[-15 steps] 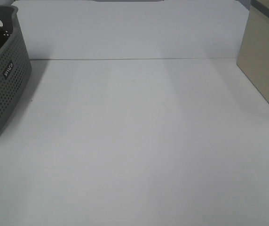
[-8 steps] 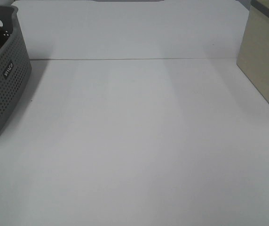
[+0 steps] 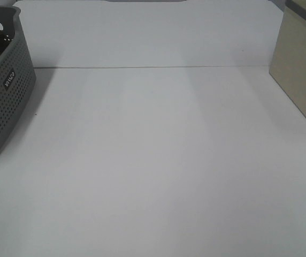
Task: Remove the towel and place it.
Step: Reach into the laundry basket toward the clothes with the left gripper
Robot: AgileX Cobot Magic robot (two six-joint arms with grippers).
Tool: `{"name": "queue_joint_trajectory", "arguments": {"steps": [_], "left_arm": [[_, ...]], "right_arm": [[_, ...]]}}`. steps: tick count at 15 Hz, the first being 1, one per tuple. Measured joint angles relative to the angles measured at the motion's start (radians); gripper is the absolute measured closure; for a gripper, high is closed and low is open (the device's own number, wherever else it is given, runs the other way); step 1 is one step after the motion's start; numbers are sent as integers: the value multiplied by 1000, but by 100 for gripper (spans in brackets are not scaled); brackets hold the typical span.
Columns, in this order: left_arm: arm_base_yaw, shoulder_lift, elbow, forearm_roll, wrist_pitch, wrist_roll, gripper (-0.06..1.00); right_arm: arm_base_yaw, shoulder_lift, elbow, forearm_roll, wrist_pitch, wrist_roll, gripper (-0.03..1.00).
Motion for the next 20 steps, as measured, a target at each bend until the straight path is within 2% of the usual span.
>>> {"name": "queue_joint_trajectory", "arguments": {"steps": [3,20], "left_arm": [[0,0,0,20,0,-11,-5],[-4,0,0,12,0,-11,-5]], "right_arm": [[0,0,0,0,0,0,19],[0,0,0,0,0,0,19]]}}
